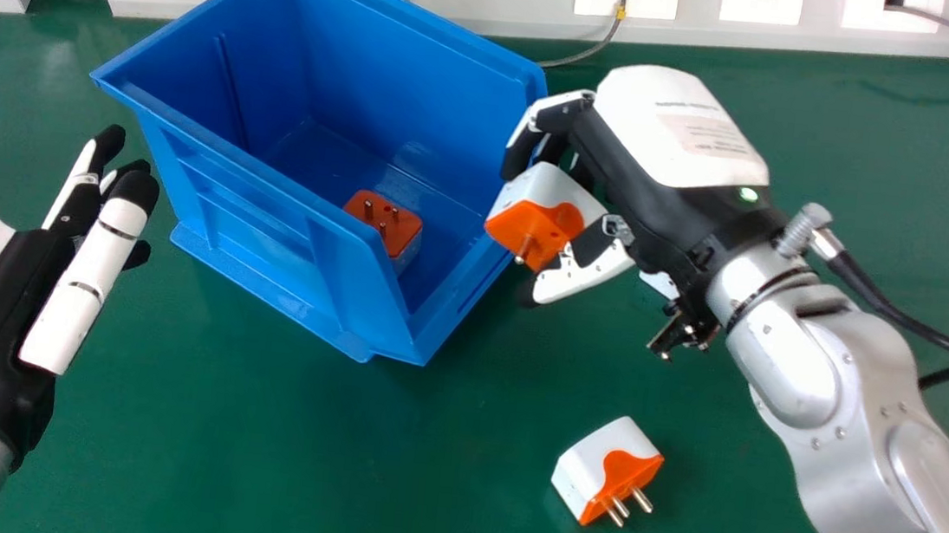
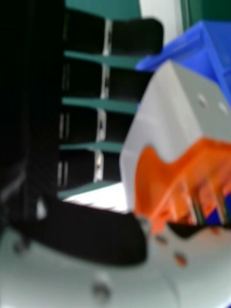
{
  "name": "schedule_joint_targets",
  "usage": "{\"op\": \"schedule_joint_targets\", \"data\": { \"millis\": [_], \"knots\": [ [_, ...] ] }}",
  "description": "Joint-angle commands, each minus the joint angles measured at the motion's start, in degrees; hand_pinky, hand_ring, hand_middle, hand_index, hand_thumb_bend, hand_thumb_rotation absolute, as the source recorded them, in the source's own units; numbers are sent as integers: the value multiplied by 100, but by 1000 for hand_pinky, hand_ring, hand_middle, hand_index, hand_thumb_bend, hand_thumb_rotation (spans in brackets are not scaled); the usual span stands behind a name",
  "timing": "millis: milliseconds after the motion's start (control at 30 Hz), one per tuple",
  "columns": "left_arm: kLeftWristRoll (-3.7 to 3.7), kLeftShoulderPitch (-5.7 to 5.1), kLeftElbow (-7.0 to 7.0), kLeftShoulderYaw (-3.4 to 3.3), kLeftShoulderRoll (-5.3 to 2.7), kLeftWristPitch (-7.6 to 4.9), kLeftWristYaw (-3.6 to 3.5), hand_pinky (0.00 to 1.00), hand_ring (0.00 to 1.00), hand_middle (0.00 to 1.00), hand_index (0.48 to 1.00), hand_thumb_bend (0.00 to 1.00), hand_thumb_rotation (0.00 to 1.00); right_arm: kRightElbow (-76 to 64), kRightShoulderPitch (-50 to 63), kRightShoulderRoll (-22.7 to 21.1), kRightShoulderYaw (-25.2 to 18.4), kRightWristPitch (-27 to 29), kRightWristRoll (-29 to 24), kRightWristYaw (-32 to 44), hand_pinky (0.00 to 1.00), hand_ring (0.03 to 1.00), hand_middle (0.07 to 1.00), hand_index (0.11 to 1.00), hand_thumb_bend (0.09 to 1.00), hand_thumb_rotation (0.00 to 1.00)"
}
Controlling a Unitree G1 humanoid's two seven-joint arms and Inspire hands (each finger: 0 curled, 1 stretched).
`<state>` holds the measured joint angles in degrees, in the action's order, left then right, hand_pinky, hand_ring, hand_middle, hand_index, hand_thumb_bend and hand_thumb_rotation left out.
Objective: Pick all objects and put in blue box
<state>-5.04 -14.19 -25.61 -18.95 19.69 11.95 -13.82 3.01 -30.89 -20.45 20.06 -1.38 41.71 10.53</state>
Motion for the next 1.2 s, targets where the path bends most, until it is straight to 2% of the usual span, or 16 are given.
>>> {"op": "schedule_joint_targets", "data": {
  "millis": [0, 233, 367, 500, 767, 1000, 1167],
  "knots": [
    [26, 30, -76, -9, 26, -90, 30, 909, 959, 977, 1000, 491, 1000, 140, -352, 118, 19, 144, 9, -172, 325, 424, 539, 517, 489, 0],
    [17, 15, -175, 10, 16, -47, 37, 914, 961, 978, 1000, 482, 1000, 862, -756, 431, 215, 199, 122, -413, 320, 421, 539, 525, 488, 0],
    [18, 17, -132, 16, 10, -85, 35, 913, 961, 978, 1000, 480, 1000, 1382, -1058, 576, 336, 251, 217, -596, 321, 422, 540, 523, 489, 0],
    [15, 17, -186, 23, 10, -42, 41, 913, 961, 978, 1000, 478, 1000, 2058, -1457, 738, 474, 316, 292, -806, 323, 423, 540, 522, 489, 0],
    [47, 21, -72, 51, -13, -163, 52, 913, 963, 980, 1000, 469, 1000, 3451, -2200, 1116, 861, 410, 543, -1308, 330, 424, 539, 513, 491, 0],
    [67, -45, -295, 92, -72, -71, 83, 909, 962, 979, 1000, 465, 1000, 4790, -2928, 1406, 1188, 580, 710, -1796, 335, 433, 542, 482, 492, 0],
    [87, -92, -394, 119, -100, -27, 106, 903, 960, 978, 1000, 460, 1000, 5426, -3316, 1594, 1348, 635, 715, -2109, 334, 433, 537, 465, 494, 0]
  ]
}}
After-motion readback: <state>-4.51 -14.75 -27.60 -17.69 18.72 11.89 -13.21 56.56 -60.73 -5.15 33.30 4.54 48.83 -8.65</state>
